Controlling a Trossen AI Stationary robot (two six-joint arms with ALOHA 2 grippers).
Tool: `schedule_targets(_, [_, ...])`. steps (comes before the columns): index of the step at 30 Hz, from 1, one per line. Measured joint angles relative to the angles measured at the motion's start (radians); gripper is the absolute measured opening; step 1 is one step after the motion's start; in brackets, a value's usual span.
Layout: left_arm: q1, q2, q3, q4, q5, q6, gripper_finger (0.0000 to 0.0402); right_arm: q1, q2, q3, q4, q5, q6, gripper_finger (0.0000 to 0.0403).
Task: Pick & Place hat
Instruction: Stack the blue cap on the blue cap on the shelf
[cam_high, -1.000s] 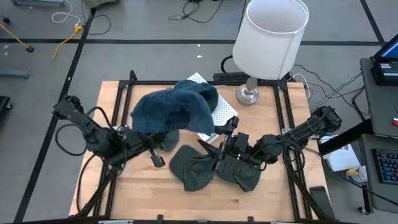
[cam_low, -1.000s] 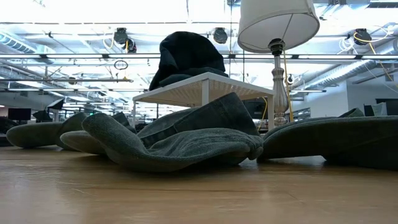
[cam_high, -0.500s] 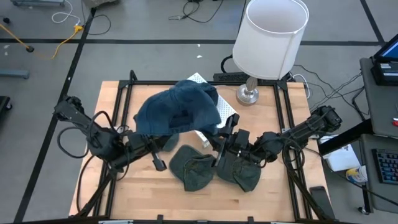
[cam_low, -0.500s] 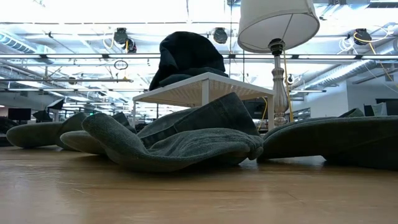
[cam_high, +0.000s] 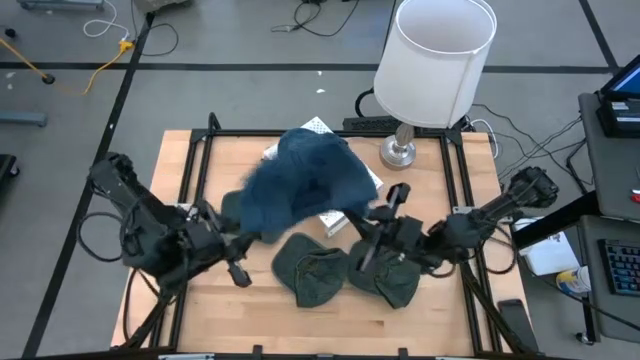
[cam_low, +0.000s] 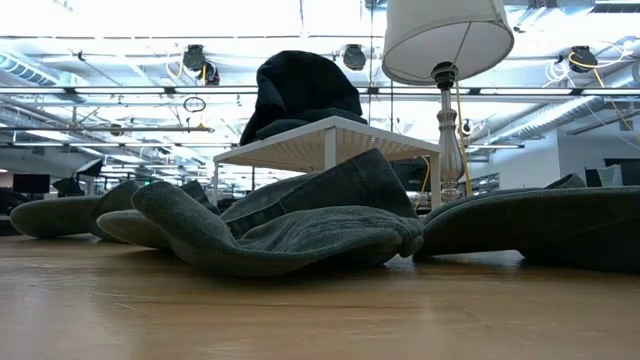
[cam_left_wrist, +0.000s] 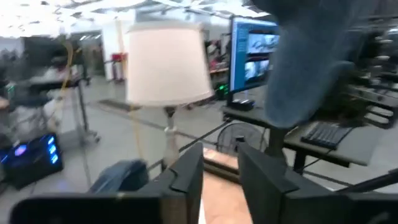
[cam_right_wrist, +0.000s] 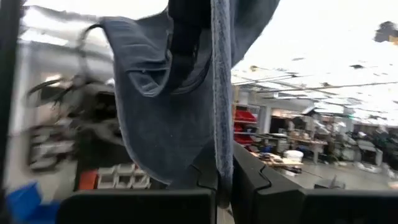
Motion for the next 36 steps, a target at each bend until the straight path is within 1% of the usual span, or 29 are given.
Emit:
schedule_targets(2, [-0.035,-0.012,0.000,0.001,-0.052,-0.009,0.0127,0.022,-0.039,0.000,-0.105,-0.002,-0.011,0.0004])
schedule_targets(3, [-0.051,-0.021,0.000,0.002,-0.061,-0.020,0.0137,0.028,-0.061,0.000,-0.162,-0.002,-0.009,0.0004])
schedule_targets(8, [-0.113,-0.100,0.000,0.005,-0.056,-0.049,0.0184,0.058,-0.180,0.000,-0.496,-0.002,0.067,0.0004])
schedule_targets(11, [-0.127,-0.144,0.000,0.004,-0.056,-0.020,0.0202,0.058,-0.232,0.000,-0.623,-0.031,0.115,0.0004])
schedule_targets(14, [-0.138,-0.189,0.000,0.004,-0.040,0.018,0.0210,0.055,-0.261,0.000,-0.693,-0.077,0.142,0.0004])
schedule_targets(19, [-0.140,-0.241,0.000,0.004,0.070,0.062,0.0206,0.045,-0.262,0.000,-0.747,-0.084,0.147,0.0004])
schedule_targets(22, [-0.128,-0.242,0.024,-0.018,0.098,0.090,0.0199,0.034,-0.251,0.000,-0.759,-0.081,0.147,0.0004])
schedule_targets(25, [-0.105,-0.229,0.085,-0.128,0.154,0.070,0.0194,0.022,-0.245,0.000,-0.780,-0.085,0.154,0.0004])
schedule_targets(28, [-0.066,-0.204,0.169,-0.296,0.208,-0.004,0.0194,0.007,-0.246,-0.001,-0.787,-0.091,0.164,0.0004])
schedule_targets(30, [-0.034,-0.185,0.228,-0.416,0.237,-0.061,0.0197,-0.005,-0.247,-0.001,-0.786,-0.122,0.172,0.0003])
schedule_targets(33, [0.013,-0.158,0.301,-0.567,0.333,-0.156,0.0199,-0.012,-0.246,0.003,-0.803,-0.134,0.174,0.0003])
schedule_targets(36, [0.075,-0.125,0.364,-0.683,0.431,-0.238,0.0200,-0.012,-0.246,0.016,-0.825,-0.135,0.173,0.0003])
